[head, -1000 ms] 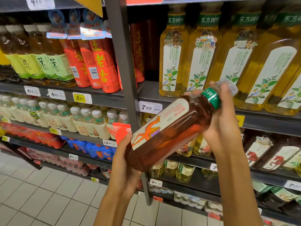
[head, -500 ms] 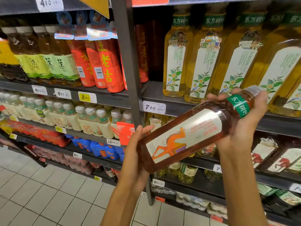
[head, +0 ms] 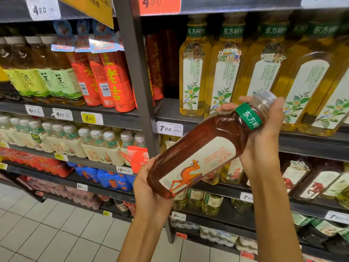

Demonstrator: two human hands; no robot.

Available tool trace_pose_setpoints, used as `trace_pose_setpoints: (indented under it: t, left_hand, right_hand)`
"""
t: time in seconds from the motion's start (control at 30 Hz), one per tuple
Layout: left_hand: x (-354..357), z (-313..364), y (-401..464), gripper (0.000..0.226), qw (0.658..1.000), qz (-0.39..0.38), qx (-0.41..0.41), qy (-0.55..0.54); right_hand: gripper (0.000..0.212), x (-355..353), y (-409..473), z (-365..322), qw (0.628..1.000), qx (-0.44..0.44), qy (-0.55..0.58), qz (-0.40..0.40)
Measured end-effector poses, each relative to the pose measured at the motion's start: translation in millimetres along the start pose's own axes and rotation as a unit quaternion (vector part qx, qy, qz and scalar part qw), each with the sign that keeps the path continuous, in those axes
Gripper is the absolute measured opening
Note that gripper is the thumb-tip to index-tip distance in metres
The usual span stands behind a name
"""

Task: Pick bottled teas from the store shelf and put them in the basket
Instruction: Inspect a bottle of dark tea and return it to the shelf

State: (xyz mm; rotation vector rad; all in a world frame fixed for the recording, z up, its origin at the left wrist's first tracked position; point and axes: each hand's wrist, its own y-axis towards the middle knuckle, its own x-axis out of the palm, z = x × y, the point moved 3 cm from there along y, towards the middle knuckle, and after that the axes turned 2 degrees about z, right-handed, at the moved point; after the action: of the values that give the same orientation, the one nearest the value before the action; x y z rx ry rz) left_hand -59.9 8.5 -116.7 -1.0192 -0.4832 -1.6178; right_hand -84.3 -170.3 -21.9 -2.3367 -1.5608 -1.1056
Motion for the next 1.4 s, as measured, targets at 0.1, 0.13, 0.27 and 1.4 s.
trace_pose_setpoints:
  t: [0.1,0.13,0.27,1.4]
  left_hand:
    - [-1,17,-1,0.029,0.998,-0.013,0.054,-0.009]
    - [0,19,-1,0.028,0.998,-0.028,0.06,-0.006]
    - [-2,5,-4,0.025,0.999,-0.033,0.029,0.032]
    - [-10,6,7,0.04,0.982,-0.063,-0.159,0.075]
  right_hand:
    - [0.039,2,-4,4,0.998,0.046,0.03,0.014]
    - [0.038,2,-5,6,0.997,0.056,0.038,0.031]
    - [0.045,-3,-5,9,0.993,0.029,0.006,0.116]
    - [0.016,-7,-10,1,0.991,-0.049,0.066,-0.103]
